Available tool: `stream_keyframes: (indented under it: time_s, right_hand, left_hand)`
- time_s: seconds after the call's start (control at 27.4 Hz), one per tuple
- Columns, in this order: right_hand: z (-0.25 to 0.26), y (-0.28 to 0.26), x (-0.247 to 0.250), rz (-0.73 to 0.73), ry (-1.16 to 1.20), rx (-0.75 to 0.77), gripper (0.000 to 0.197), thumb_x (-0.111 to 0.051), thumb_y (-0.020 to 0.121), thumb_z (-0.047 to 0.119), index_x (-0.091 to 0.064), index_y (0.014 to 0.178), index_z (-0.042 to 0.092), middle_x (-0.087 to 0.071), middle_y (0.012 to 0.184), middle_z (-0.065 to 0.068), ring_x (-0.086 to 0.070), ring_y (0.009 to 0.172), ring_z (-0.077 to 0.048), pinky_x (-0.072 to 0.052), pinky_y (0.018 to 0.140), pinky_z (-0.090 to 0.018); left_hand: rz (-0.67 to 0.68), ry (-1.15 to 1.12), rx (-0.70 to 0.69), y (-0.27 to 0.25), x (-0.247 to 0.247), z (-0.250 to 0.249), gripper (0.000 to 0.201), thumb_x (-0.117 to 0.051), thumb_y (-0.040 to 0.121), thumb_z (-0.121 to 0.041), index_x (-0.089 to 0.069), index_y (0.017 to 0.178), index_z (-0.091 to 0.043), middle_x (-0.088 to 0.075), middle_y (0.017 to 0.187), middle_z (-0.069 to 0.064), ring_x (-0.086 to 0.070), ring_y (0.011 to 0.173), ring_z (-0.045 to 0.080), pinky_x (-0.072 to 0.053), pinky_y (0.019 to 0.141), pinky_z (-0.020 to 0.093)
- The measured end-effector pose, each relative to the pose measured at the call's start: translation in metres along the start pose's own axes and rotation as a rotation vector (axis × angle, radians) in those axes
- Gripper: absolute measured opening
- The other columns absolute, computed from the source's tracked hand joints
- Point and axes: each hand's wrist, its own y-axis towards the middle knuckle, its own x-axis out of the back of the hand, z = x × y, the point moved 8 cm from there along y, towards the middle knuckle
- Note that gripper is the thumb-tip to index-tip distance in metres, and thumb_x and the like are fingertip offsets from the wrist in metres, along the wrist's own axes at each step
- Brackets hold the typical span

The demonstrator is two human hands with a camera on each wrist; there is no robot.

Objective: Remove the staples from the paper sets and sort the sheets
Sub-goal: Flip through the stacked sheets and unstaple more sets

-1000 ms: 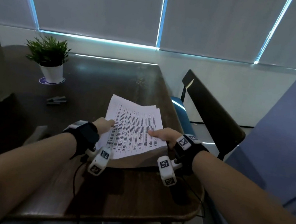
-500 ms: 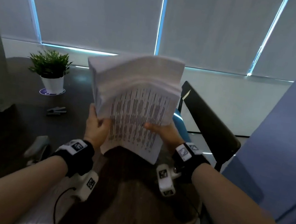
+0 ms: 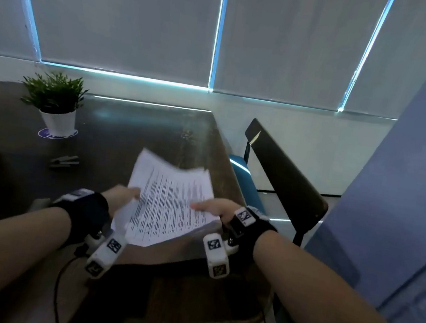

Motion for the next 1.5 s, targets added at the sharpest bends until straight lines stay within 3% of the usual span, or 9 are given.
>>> stream_keyframes:
  time_s: [0.37, 0.55, 0.77, 0.84, 0.91, 1.02, 1.13, 1.28, 1.5]
  right_hand:
    - [-0.045, -0.044, -0.015, 0.073, 0.931, -0.004, 0.075, -0.065, 0.083, 0.062, -0.059, 0.128, 0.001, -0.061, 0.129, -0.025, -0.056, 0.122, -0.037, -0.042, 0.107, -0.050]
    - [-0.045, -0.020, -0.020, -0.169, 0.490, 0.002, 0.061, -0.077, 0.078, 0.020, -0.055, 0.132, 0.002, -0.062, 0.130, -0.018, -0.059, 0.122, -0.034, -0.047, 0.104, -0.048]
    - [0.016, -0.066, 0.050, -0.307, -0.275, 0.330, 0.063, -0.074, 0.072, -0.006, -0.039, 0.118, 0.018, -0.053, 0.110, 0.000, -0.057, 0.107, -0.023, -0.055, 0.073, -0.022]
    - [0.050, -0.082, 0.059, -0.247, -0.681, 0.400, 0.072, -0.077, 0.074, 0.002, -0.038, 0.130, 0.024, -0.055, 0.111, 0.002, -0.057, 0.105, -0.020, -0.050, 0.077, -0.026]
    - [0.079, -0.087, 0.053, -0.167, -0.935, 0.426, 0.076, -0.077, 0.074, 0.002, -0.038, 0.135, 0.026, -0.057, 0.116, 0.000, -0.057, 0.106, -0.019, -0.051, 0.087, -0.035]
    - [0.111, -0.074, 0.030, -0.043, -1.165, 0.421, 0.068, -0.079, 0.073, 0.003, -0.043, 0.126, 0.025, -0.057, 0.116, 0.001, -0.056, 0.110, -0.021, -0.048, 0.094, -0.043]
    - [0.129, -0.053, 0.009, 0.002, -1.289, 0.396, 0.065, -0.079, 0.073, 0.001, -0.047, 0.128, 0.015, -0.055, 0.117, -0.001, -0.051, 0.111, -0.020, -0.043, 0.095, -0.037]
    - [0.139, -0.014, -0.006, -0.186, -1.026, 0.481, 0.064, -0.075, 0.080, 0.000, -0.049, 0.136, 0.014, -0.059, 0.125, -0.006, -0.058, 0.112, -0.021, -0.046, 0.090, -0.031]
    - [0.100, 0.046, -0.063, -0.007, 0.111, 0.219, 0.023, -0.062, 0.096, 0.033, -0.050, 0.088, 0.014, -0.042, 0.060, 0.000, -0.041, 0.049, -0.012, -0.041, 0.048, -0.024]
  left_hand:
    - [-0.132, 0.307, 0.088, 0.004, -0.014, 0.016, 0.028, -0.036, 0.102, -0.018, -0.051, 0.106, 0.006, -0.057, 0.099, 0.023, -0.053, 0.085, 0.031, -0.033, 0.065, 0.028]
    - [-0.084, 0.459, -0.069, -0.052, -0.052, -0.024, 0.039, -0.043, 0.101, -0.021, -0.047, 0.134, 0.000, -0.048, 0.140, 0.013, -0.047, 0.127, 0.025, -0.040, 0.094, 0.022]
    - [0.509, 0.214, -0.042, -0.112, -0.097, -0.011, 0.028, -0.047, 0.098, -0.026, -0.059, 0.098, 0.000, -0.068, 0.096, 0.015, -0.067, 0.076, 0.023, -0.055, 0.065, 0.023]
    - [0.277, 0.255, -0.163, -0.095, -0.061, -0.041, 0.017, -0.055, 0.094, -0.016, -0.063, 0.090, -0.002, -0.069, 0.094, 0.017, -0.066, 0.066, 0.016, -0.052, 0.056, 0.020]
    - [0.004, 0.416, -0.451, -0.078, -0.024, -0.080, 0.053, -0.076, 0.080, -0.021, -0.053, 0.125, -0.006, -0.057, 0.122, 0.006, -0.060, 0.099, 0.015, -0.050, 0.081, 0.024]
    - [0.248, 0.446, -0.449, -0.057, -0.042, -0.072, 0.117, -0.090, 0.057, -0.035, -0.019, 0.147, -0.012, -0.041, 0.138, -0.005, -0.046, 0.126, 0.015, -0.041, 0.107, 0.036]
    - [0.258, 0.223, -0.436, -0.037, -0.039, -0.049, 0.060, -0.083, 0.071, -0.022, -0.052, 0.122, -0.017, -0.064, 0.115, 0.000, -0.066, 0.097, 0.010, -0.052, 0.094, 0.043]
    - [0.213, 0.122, -0.192, -0.013, -0.020, -0.007, 0.023, -0.073, 0.081, -0.011, -0.063, 0.102, -0.013, -0.071, 0.103, 0.010, -0.070, 0.084, 0.018, -0.058, 0.076, 0.033]
    - [0.035, 0.097, -0.032, 0.001, -0.007, 0.031, 0.074, -0.082, 0.067, -0.032, -0.047, 0.125, -0.004, -0.063, 0.115, 0.007, -0.063, 0.101, 0.021, -0.053, 0.086, 0.036]
